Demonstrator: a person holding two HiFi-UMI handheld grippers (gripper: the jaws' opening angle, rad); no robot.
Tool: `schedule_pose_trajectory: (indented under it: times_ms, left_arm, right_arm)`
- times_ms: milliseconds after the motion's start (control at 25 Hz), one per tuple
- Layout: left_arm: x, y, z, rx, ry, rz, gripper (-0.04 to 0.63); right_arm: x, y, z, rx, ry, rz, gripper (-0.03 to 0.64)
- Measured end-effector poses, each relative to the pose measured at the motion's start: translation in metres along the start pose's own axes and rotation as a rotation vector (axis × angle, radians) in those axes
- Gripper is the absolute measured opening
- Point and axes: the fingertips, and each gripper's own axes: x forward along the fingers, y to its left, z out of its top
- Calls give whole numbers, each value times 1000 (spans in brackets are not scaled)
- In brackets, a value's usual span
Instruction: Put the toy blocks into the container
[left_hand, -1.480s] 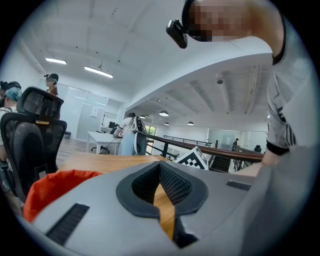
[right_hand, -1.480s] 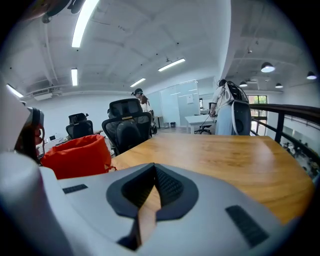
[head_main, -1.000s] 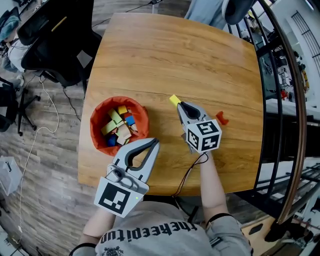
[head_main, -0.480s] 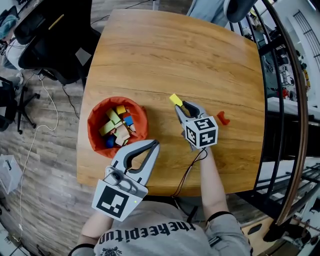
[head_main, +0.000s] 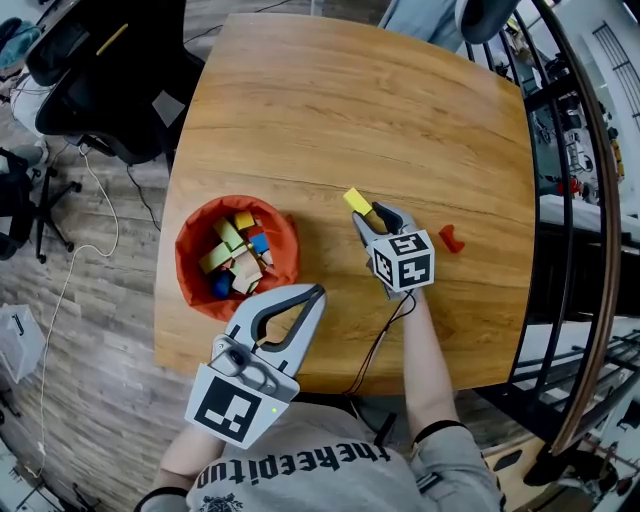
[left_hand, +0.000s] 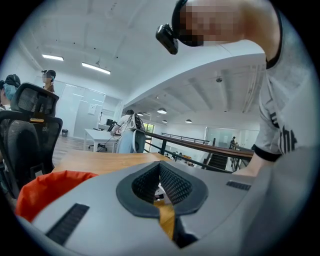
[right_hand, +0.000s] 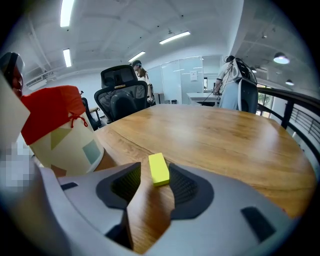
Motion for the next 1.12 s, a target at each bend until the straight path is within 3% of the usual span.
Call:
schedule_pose_trajectory:
  times_ms: [880,1120]
  left_arm:
    - [-1,-2,-1,10,3,-21,14]
    - [-1,-2,-1,3,4,-19,14]
  right_arm:
    - [22,-5,-14,-69,68,-33,213]
    - [24,-1,-18,-88,79,-37,163]
